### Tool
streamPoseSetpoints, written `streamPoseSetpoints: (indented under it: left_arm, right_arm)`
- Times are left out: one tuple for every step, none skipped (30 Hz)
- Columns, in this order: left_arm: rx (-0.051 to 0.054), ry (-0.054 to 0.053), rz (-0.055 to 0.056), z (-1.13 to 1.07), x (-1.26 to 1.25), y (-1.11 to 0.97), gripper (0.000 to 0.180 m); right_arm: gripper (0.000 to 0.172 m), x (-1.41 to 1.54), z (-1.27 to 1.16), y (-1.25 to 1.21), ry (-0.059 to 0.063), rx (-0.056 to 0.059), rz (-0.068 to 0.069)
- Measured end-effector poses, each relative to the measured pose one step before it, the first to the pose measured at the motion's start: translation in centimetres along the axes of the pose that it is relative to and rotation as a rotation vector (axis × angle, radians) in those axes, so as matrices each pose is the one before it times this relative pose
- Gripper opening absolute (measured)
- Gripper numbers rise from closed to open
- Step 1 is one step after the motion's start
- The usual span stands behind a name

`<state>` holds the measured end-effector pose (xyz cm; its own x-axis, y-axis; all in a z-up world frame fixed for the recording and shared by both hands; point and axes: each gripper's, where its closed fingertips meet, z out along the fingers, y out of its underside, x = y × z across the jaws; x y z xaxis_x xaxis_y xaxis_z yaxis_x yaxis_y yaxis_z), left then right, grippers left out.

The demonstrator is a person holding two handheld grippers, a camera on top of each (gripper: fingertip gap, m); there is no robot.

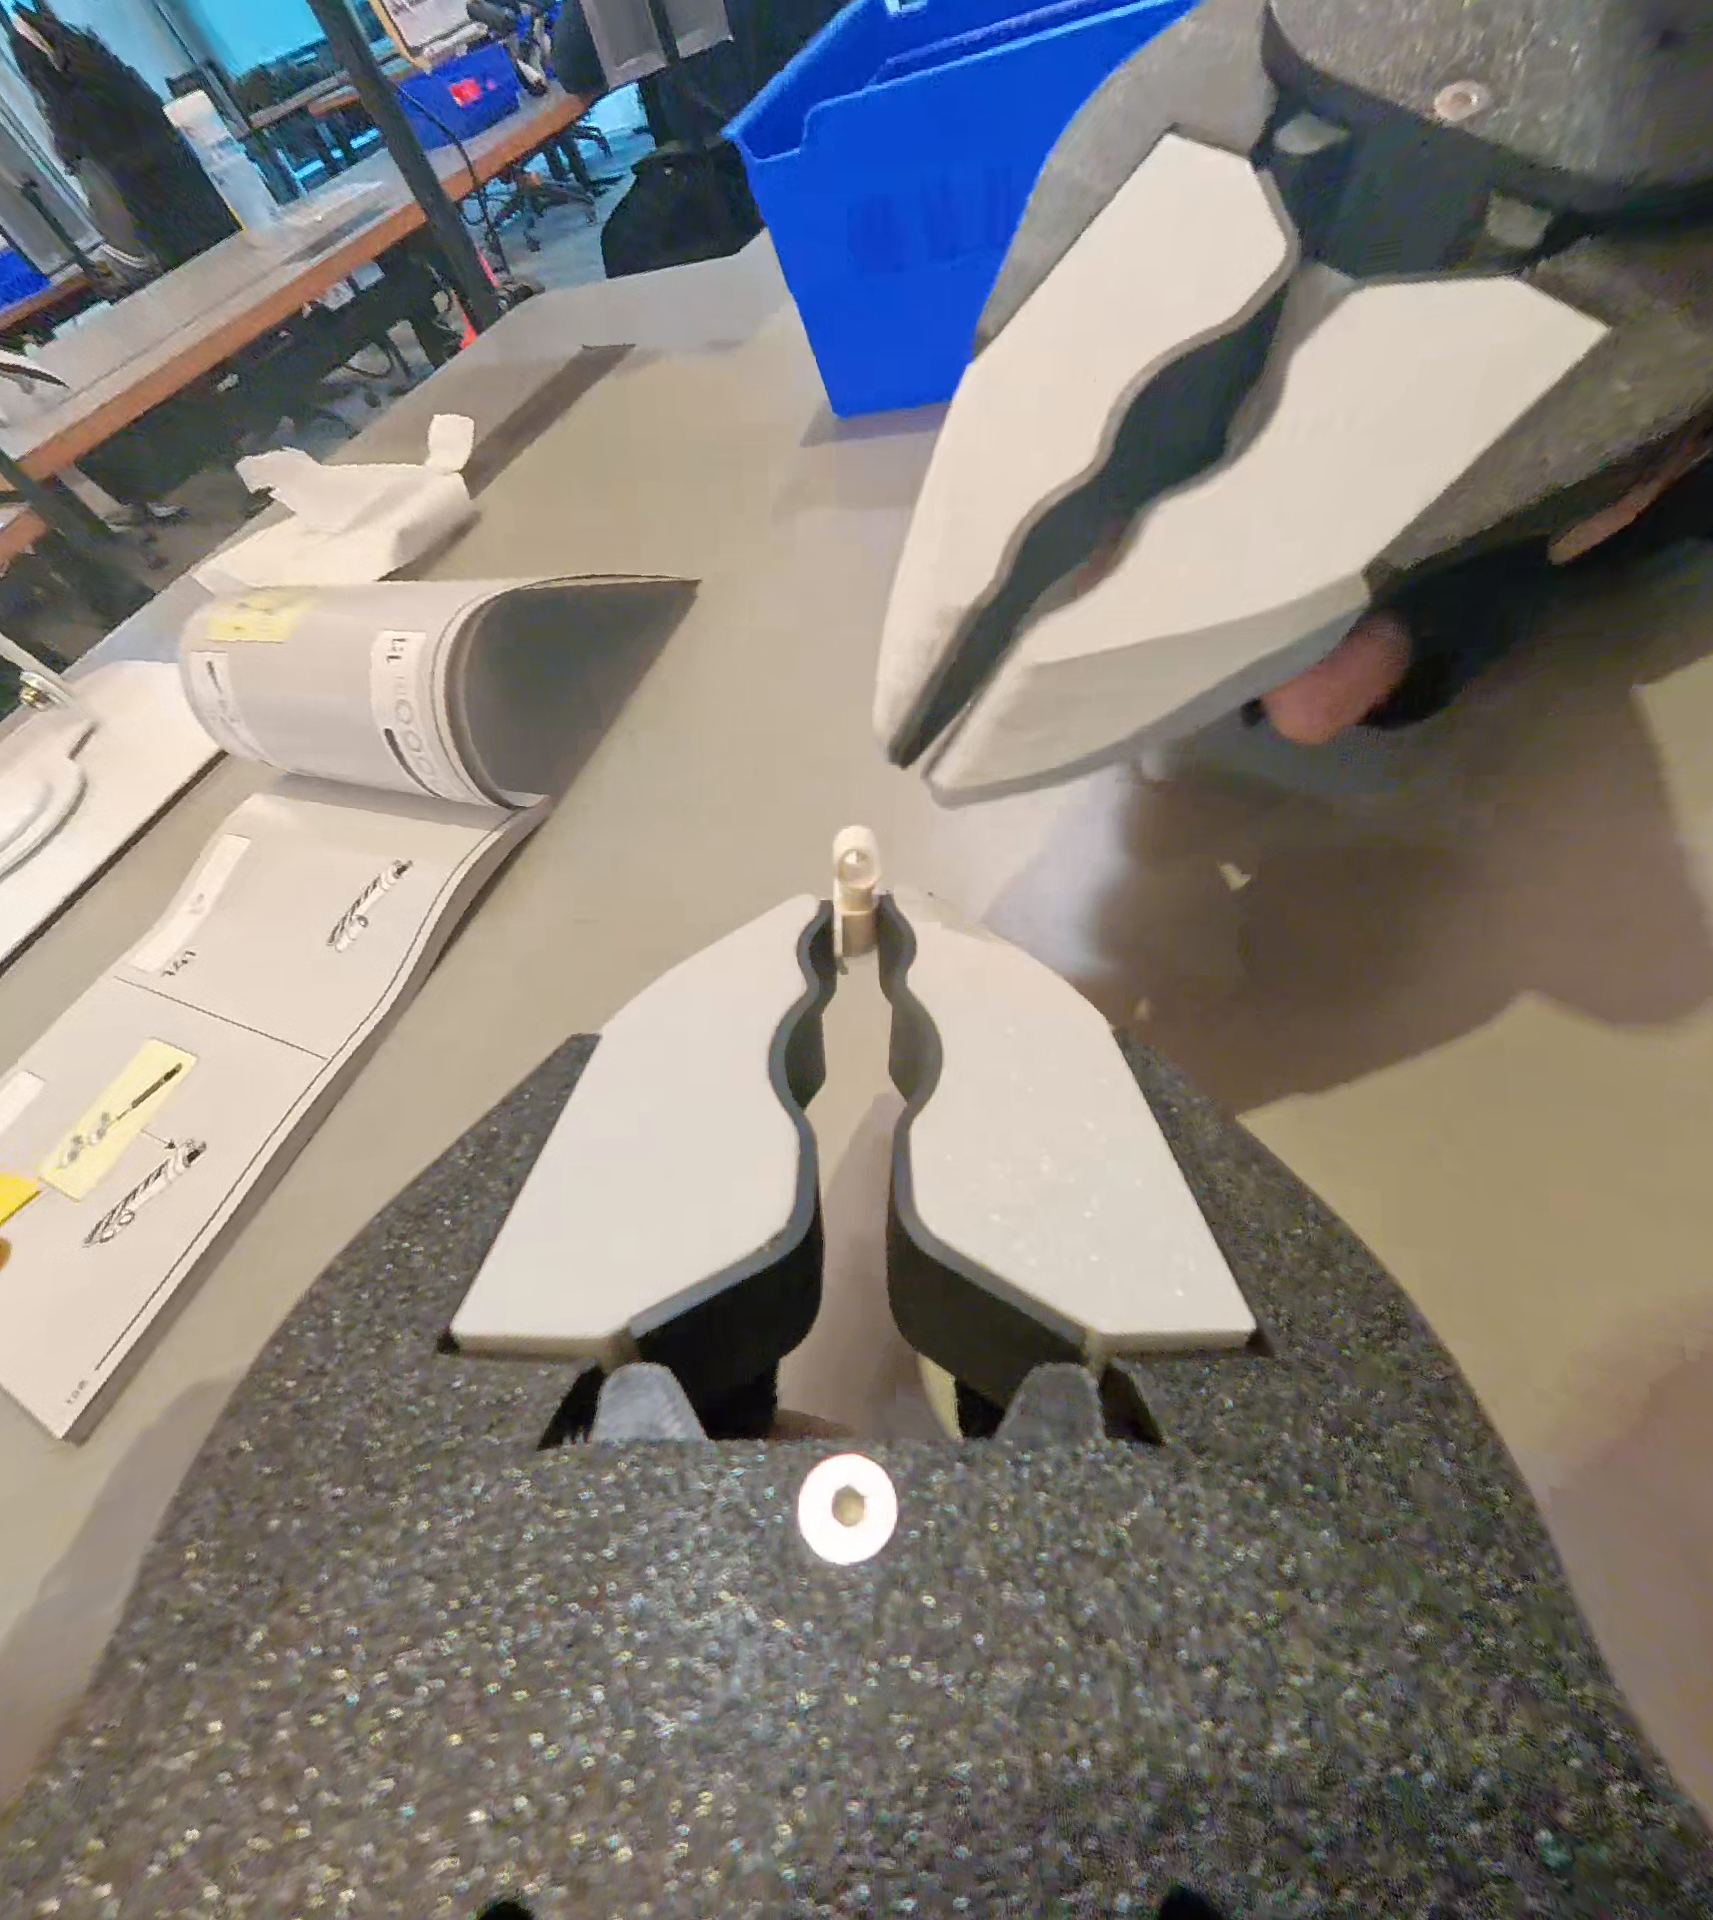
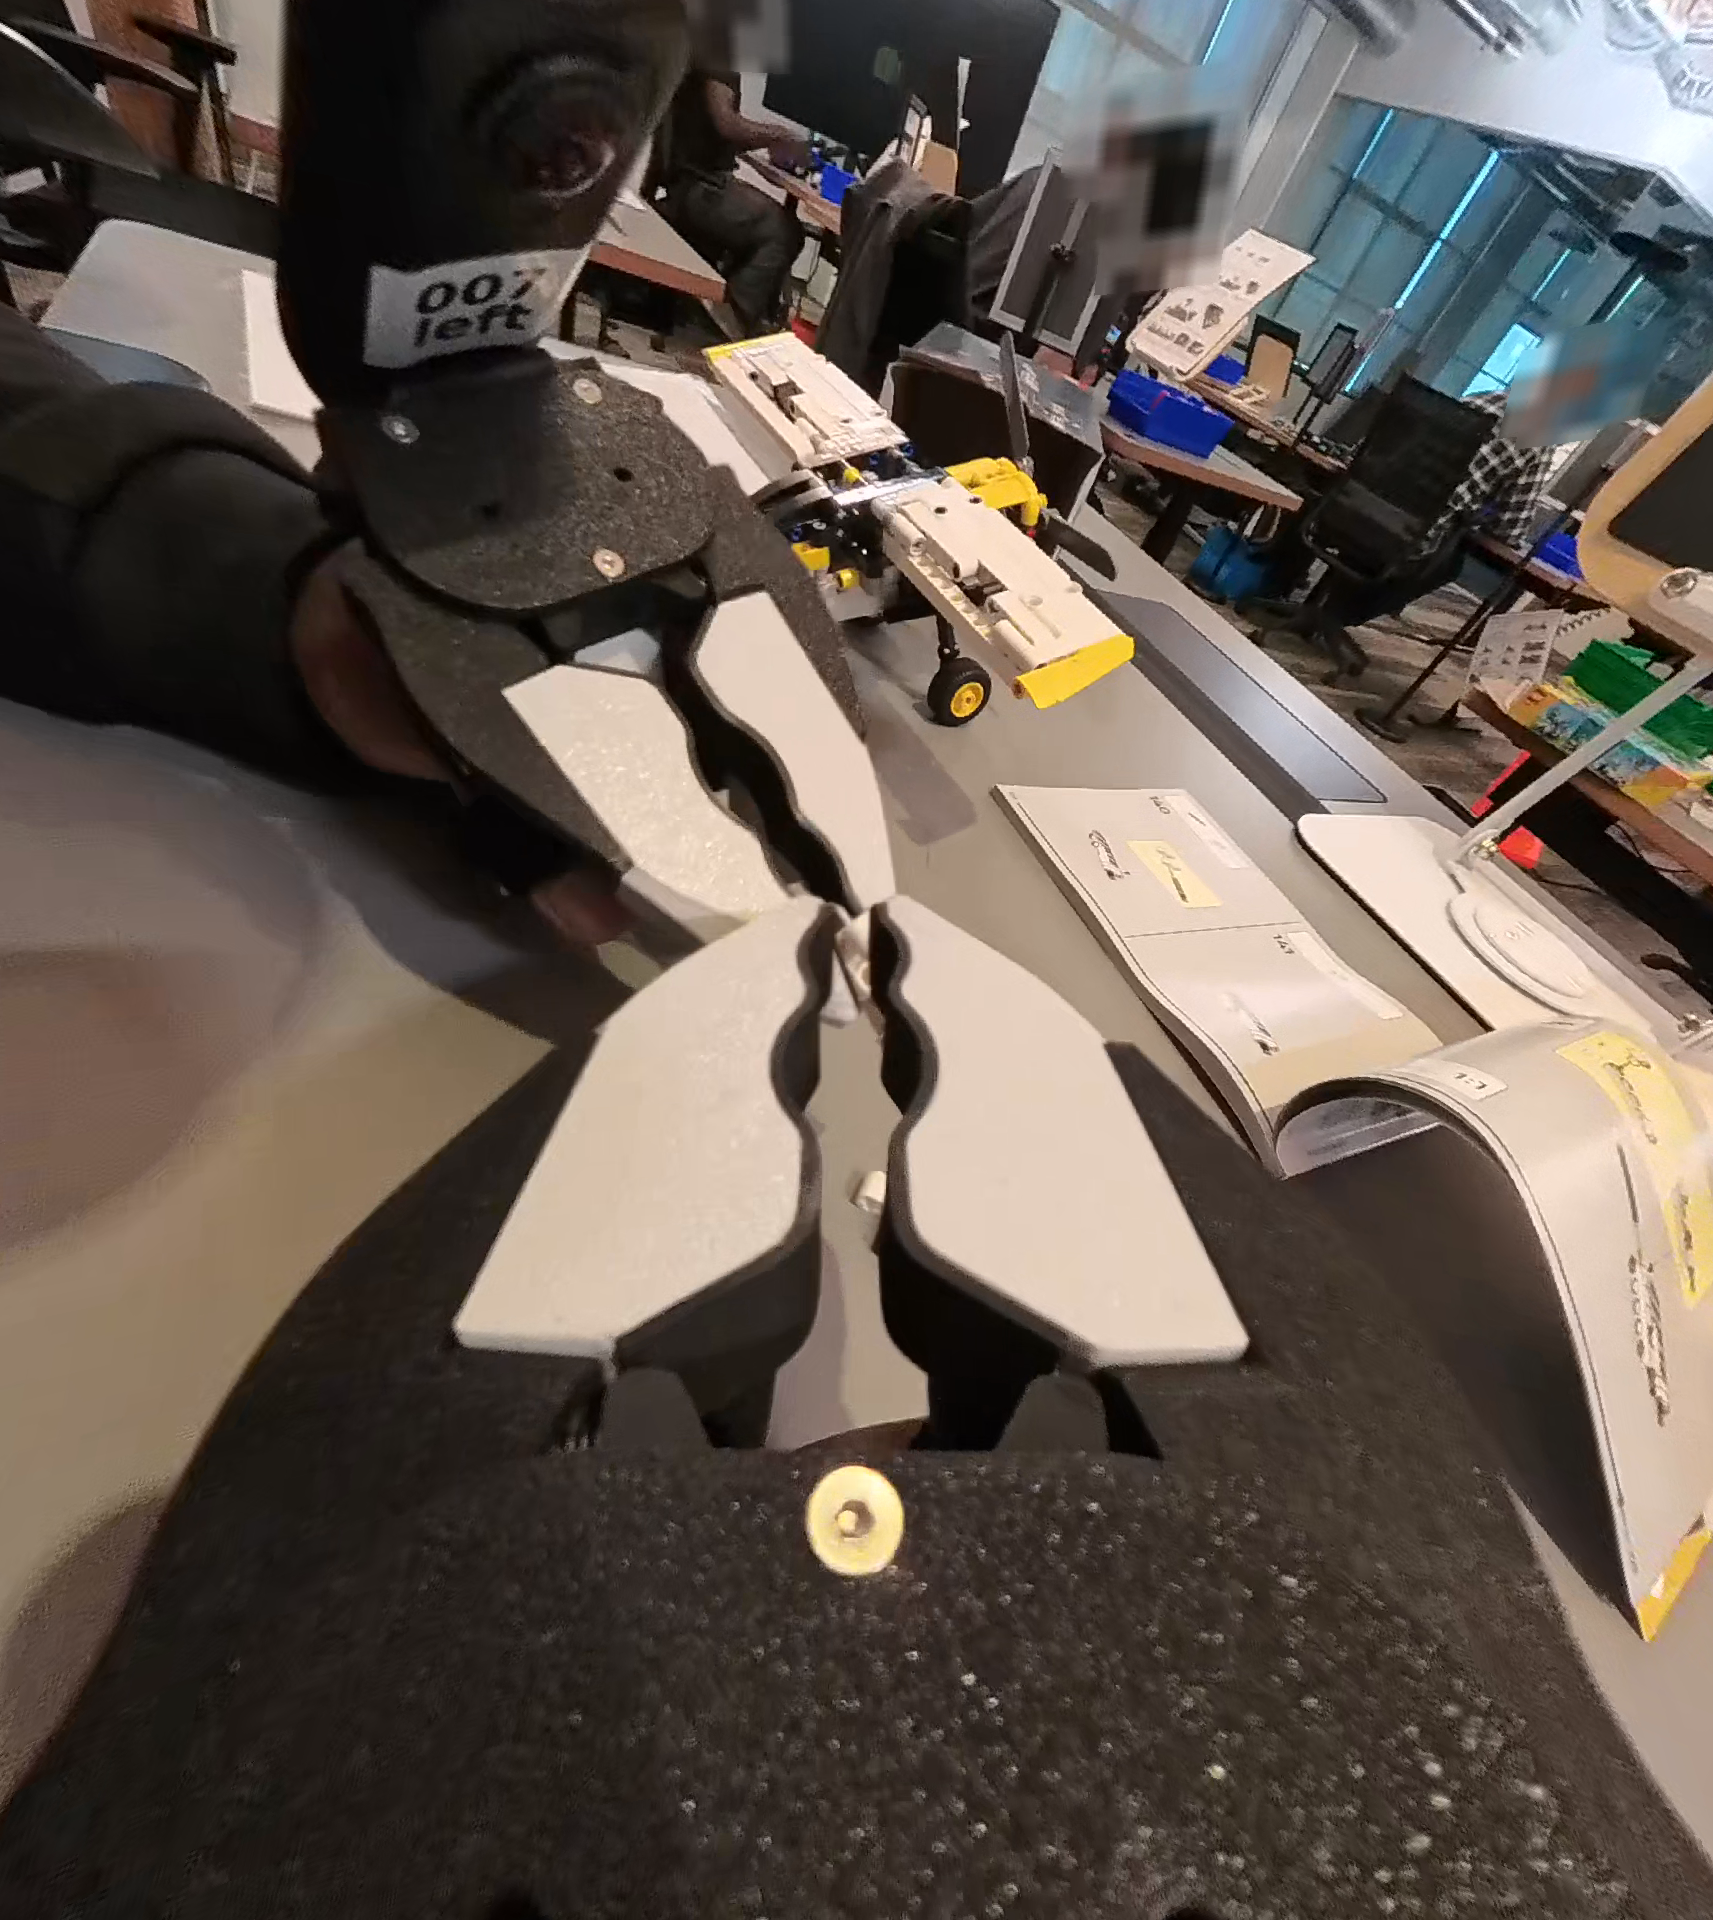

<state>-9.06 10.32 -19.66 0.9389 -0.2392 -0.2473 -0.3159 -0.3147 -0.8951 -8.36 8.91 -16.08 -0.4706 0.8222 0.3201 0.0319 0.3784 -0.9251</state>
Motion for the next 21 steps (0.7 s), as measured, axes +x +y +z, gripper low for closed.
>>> streamPoseSetpoints:
  left_arm:
    - [-0.0079, 0.0051, 0.0150, 0.091, 0.243, 0.062, 0.007]
    - [-0.0047, 0.0023, 0.0143, 0.081, 0.197, 0.023, 0.007]
    - [-0.0037, 0.0004, 0.0108, 0.064, 0.138, 0.012, 0.007]
    - [-0.0016, 0.0020, 0.0057, 0.033, 0.090, 0.002, 0.007]
    - [0.0000, 0.0005, 0.0015, 0.022, 0.018, -0.017, 0.007]
    - [0.0022, -0.0011, -0.0011, -0.015, -0.034, -0.029, 0.007]
    - [0.0032, 0.0008, -0.0024, -0.018, -0.024, -0.053, 0.007]
    - [0.0011, -0.0002, -0.0014, -0.003, -0.017, -0.025, 0.007]
    - [-0.0008, 0.0000, 0.0006, 0.007, -0.005, 0.016, 0.007]
    - [-0.0004, -0.0007, 0.0020, 0.002, 0.005, -0.006, 0.007]
    - [-0.0003, -0.0014, 0.0017, 0.015, -0.003, -0.002, 0.007]
    - [-0.0006, -0.0002, 0.0029, 0.013, 0.005, 0.002, 0.007]
    - [0.0008, -0.0005, 0.0039, 0.008, 0.002, 0.000, 0.007]
    - [-0.0001, -0.0002, 0.0019, 0.020, -0.004, -0.012, 0.007]
    - [-0.0007, -0.0008, 0.0035, 0.016, -0.005, 0.012, 0.007]
    - [-0.0054, 0.0006, 0.0069, 0.034, 0.048, 0.076, 0.007]
    - [-0.0053, -0.0039, 0.0116, 0.036, 0.025, 0.083, 0.007]
    - [-0.0058, -0.0040, 0.0102, 0.025, 0.013, 0.086, 0.007]
    - [-0.0044, -0.0025, 0.0058, 0.026, 0.007, 0.058, 0.007]
    - [-0.0010, -0.0043, 0.0045, 0.002, -0.030, 0.021, 0.007]
    - [0.0013, -0.0040, 0.0062, -0.010, -0.007, -0.020, 0.007]
  right_arm:
    - [0.000, 0.012, 0.063, -0.021, 0.0033, -0.0008, -0.0023]
    - [0.000, 0.022, 0.069, 0.016, 0.0029, -0.0037, -0.0024]
    - [0.000, 0.047, 0.056, 0.090, 0.0030, -0.0087, 0.0002]
    - [0.000, -0.035, 0.048, 0.145, -0.0045, -0.0101, 0.0008]
    - [0.000, -0.007, 0.038, 0.185, -0.0035, -0.0096, 0.0031]
    - [0.000, -0.075, 0.036, 0.260, -0.0094, -0.0119, 0.0050]
    - [0.000, -0.093, 0.038, 0.266, -0.0112, -0.0122, 0.0064]
    - [0.000, -0.046, 0.036, 0.193, -0.0070, -0.0069, 0.0065]
    - [0.000, -0.098, 0.029, 0.104, -0.0105, -0.0004, 0.0090]
    - [0.000, -0.006, 0.003, 0.021, -0.0044, 0.0031, 0.0131]
    - [0.000, -0.006, -0.007, -0.008, -0.0040, 0.0023, 0.0109]
    - [0.000, -0.005, -0.001, 0.014, -0.0037, 0.0013, 0.0083]
    - [0.000, -0.017, -0.004, 0.004, -0.0034, 0.0014, 0.0057]
    - [0.000, 0.004, -0.015, 0.004, -0.0036, 0.0002, 0.0049]
    - [0.000, 0.012, -0.011, -0.012, -0.0025, 0.0004, 0.0049]
    - [0.000, 0.064, -0.019, -0.013, 0.0009, 0.0005, 0.0031]
    - [0.000, -0.024, 0.018, 0.048, -0.0029, -0.0015, 0.0004]
    - [0.000, -0.096, 0.033, 0.091, -0.0077, -0.0021, 0.0012]
    - [0.000, -0.146, 0.033, 0.110, -0.0103, -0.0039, 0.0031]
    - [0.000, -0.045, 0.043, 0.078, -0.0025, -0.0045, 0.0015]
    - [0.000, 0.004, 0.003, -0.002, -0.0003, -0.0025, 0.0009]
